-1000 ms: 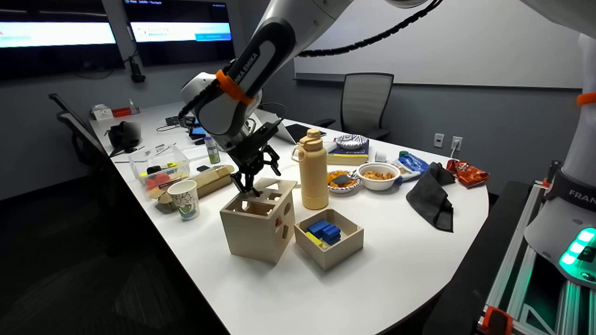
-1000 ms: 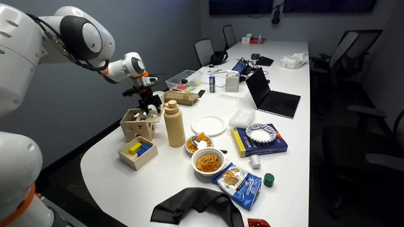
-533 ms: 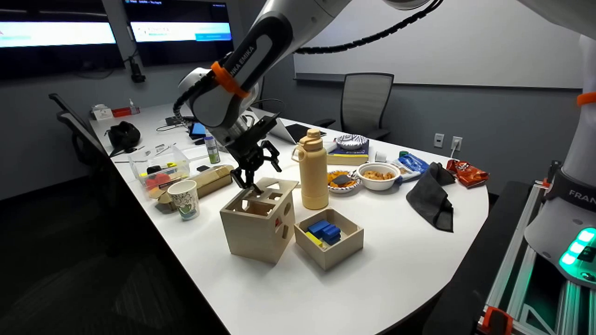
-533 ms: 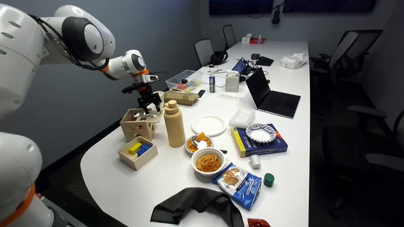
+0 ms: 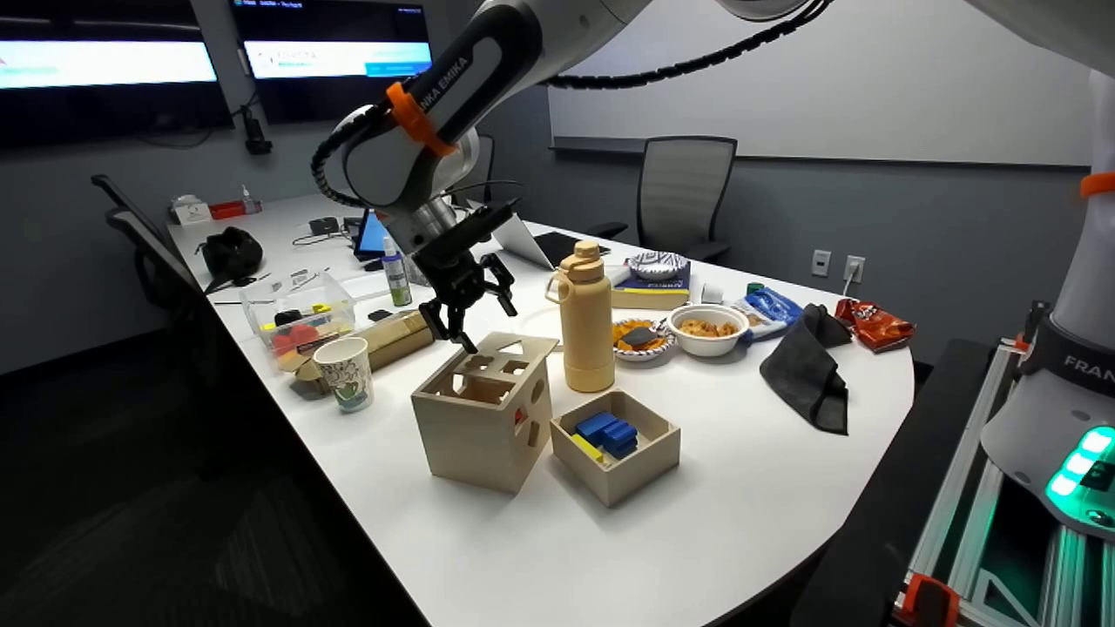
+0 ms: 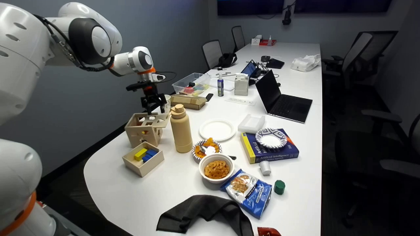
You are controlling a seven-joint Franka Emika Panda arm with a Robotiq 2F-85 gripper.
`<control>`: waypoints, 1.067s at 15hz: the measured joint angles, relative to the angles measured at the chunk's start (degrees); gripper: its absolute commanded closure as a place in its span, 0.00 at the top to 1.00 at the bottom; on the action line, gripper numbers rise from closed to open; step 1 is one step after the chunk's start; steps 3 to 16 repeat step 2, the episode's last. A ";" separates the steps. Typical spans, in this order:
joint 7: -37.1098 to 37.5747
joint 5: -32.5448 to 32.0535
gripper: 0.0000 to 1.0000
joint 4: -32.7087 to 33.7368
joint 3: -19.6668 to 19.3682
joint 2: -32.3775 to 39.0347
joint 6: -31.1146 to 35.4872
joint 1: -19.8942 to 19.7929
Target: Open the wooden box
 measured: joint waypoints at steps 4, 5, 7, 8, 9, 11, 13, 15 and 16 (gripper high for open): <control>-0.28 0.64 1.00 0.42 0.17 -0.51 -0.36 -0.25; -0.28 0.64 1.00 0.42 0.17 -0.51 -0.36 -0.25; -0.28 0.64 1.00 0.42 0.17 -0.51 -0.36 -0.25; -0.28 0.64 1.00 0.42 0.17 -0.51 -0.36 -0.25; -0.28 0.64 1.00 0.42 0.17 -0.51 -0.36 -0.25; -0.28 0.64 1.00 0.42 0.17 -0.51 -0.36 -0.25; -0.28 0.64 1.00 0.42 0.17 -0.51 -0.36 -0.25; -0.28 0.64 1.00 0.42 0.17 -0.51 -0.36 -0.25; -0.28 0.64 1.00 0.42 0.17 -0.51 -0.36 -0.25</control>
